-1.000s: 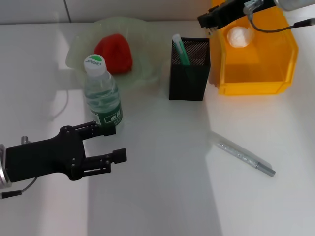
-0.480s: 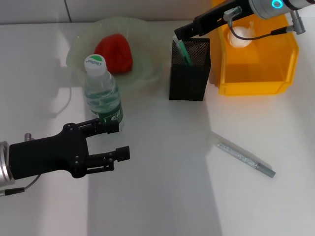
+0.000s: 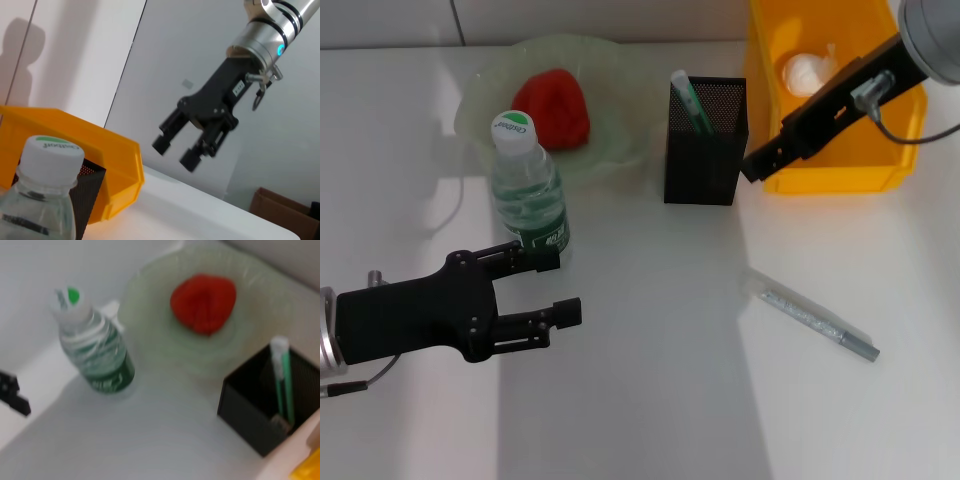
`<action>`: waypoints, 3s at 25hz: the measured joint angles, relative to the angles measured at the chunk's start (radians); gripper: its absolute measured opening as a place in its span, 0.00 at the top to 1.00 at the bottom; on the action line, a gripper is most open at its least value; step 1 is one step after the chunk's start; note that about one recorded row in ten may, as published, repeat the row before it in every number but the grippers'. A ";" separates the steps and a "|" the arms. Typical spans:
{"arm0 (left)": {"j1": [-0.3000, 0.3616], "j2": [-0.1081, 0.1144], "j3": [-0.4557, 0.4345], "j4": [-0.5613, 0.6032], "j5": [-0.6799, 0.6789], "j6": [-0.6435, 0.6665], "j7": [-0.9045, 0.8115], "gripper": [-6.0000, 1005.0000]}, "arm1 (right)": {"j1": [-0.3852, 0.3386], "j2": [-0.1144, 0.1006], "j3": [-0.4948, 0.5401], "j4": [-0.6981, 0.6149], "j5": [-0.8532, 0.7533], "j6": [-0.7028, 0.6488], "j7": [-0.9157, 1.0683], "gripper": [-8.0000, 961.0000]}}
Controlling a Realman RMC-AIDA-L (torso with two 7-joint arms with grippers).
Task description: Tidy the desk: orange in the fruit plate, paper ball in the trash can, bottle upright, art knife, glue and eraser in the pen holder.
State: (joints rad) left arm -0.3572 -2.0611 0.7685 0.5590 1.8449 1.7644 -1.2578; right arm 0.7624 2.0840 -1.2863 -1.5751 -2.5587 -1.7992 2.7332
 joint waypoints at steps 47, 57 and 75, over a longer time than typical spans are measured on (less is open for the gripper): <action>-0.003 -0.001 0.000 0.001 0.000 -0.005 0.000 0.22 | -0.074 0.001 -0.375 0.379 -0.068 0.288 0.006 0.65; -0.005 -0.001 0.000 0.001 0.000 0.002 0.000 0.22 | -0.065 0.001 -0.375 0.419 -0.068 0.306 -0.001 0.75; -0.002 -0.002 0.000 0.001 -0.002 0.004 0.002 0.21 | -0.199 -0.001 -0.160 -0.035 -0.016 0.232 -0.033 0.84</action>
State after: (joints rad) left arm -0.3591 -2.0632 0.7685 0.5600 1.8426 1.7681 -1.2559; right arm 0.5638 2.0826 -1.4461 -1.6106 -2.5748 -1.5674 2.6999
